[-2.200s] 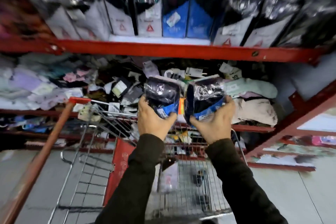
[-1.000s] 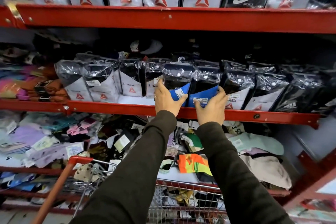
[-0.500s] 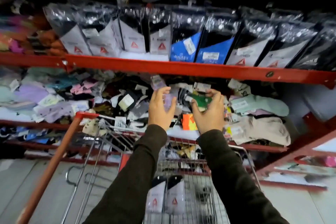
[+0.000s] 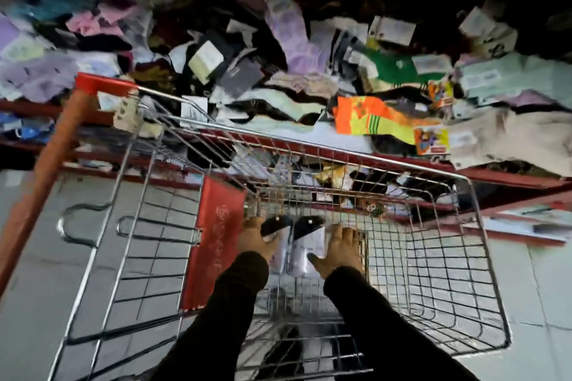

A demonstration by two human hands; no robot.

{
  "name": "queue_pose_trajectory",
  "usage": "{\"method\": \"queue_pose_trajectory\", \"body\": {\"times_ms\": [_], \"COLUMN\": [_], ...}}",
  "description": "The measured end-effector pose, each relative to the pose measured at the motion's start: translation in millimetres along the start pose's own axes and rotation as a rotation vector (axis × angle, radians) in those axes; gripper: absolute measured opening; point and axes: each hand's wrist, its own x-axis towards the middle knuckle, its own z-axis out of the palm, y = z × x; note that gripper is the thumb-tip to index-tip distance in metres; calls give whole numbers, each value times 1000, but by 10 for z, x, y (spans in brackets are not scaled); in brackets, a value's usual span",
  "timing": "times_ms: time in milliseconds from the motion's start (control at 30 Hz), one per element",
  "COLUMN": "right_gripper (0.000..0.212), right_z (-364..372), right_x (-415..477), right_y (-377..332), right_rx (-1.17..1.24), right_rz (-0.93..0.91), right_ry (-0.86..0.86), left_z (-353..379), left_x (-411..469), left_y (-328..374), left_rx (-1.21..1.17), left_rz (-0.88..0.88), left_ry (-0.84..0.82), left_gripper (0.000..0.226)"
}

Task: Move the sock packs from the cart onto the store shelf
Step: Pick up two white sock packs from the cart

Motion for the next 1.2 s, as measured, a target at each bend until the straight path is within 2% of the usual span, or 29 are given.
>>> {"method": "queue_pose_trajectory", "body": {"times_ms": [133,200,333,467,600,700,867,933,1033,1200], "right_gripper": [104,106,112,117,118,122,111,117,133,133], "right_z": [471,594,774,878,916,884,806,693,411,-179], "right_x": [255,353,517,598,608,626,647,566,395,-72], "right_y": [25,3,-57,-86,-103,-78,-68,-38,9,-23], "right_rx": [-55,-55,-49,-121,-116,-150,-150,-113,-18,256], "right_rz": [29,35,79,99,84,61,21,31,65,-2], "right_ry": [-34,5,35,93,123,167,146,134,118,270], "left_z": [353,463,649,737,720,710,650,586,428,-39], "left_x": [308,402,533,635,584,572,548,469,292,-164], "left_y": [-251,-300,-388,-442,-430,-378,-299,-269,-165,127], "left_rx": [-18,13,81,51,176,166,173,169,113,64], "left_rz": [-177,-192,-194,-224,-186,-201,-202,-190,-152,38], "left_ry": [-142,-138,-114,-83,-33,-14,15,41,102,202], "left_gripper": [83,96,91,74,90,92,99,101,86,62]}}
